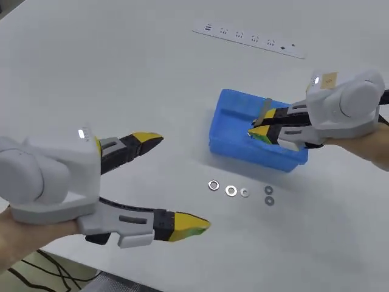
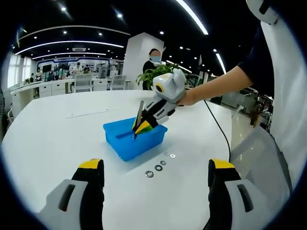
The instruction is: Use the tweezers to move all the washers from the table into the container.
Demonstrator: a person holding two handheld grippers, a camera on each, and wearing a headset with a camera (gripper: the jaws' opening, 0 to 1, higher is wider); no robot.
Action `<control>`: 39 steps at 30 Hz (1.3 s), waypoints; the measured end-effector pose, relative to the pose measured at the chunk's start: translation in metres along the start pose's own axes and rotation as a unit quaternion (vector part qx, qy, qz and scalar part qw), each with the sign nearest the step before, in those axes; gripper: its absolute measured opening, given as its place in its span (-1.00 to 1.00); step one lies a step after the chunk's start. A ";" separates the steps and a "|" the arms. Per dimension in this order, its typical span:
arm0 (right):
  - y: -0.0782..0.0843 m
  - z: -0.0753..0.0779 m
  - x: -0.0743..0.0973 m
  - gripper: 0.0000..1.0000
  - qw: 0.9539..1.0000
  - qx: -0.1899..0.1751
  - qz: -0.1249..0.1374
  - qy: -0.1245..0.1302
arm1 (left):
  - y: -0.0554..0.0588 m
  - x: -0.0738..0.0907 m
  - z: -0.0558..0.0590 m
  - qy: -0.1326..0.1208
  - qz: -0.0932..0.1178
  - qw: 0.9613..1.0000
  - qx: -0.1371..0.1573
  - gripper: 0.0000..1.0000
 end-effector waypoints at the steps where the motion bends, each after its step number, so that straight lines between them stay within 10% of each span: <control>1: -0.001 0.001 0.001 -0.81 1.000 0.000 0.002 0.001 | -0.003 -0.002 -0.005 -0.002 0.002 1.000 -0.001 0.90; 9: 0.011 0.002 -0.009 -0.80 1.000 -0.004 -0.014 0.003 | -0.024 -0.015 -0.018 0.006 0.013 1.000 -0.020 0.87; 24: 0.004 0.000 -0.008 -0.84 1.000 -0.006 -0.009 0.003 | -0.021 -0.018 -0.023 0.020 0.007 1.000 -0.016 0.87; 39: -0.015 -0.012 0.008 -0.85 1.000 0.029 0.002 -0.008 | -0.064 -0.081 -0.055 0.077 0.018 0.995 -0.054 0.48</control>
Point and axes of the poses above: the centre of the closed fingertips' face, and the gripper's own axes: x roughly backward along the fingers, z roughly to its right, y roughly out of its underside, the point moved 2 cm from there along x, roughly backward along the fingers, and after that the axes turned 12 degrees about y, right-handed, at the moved point
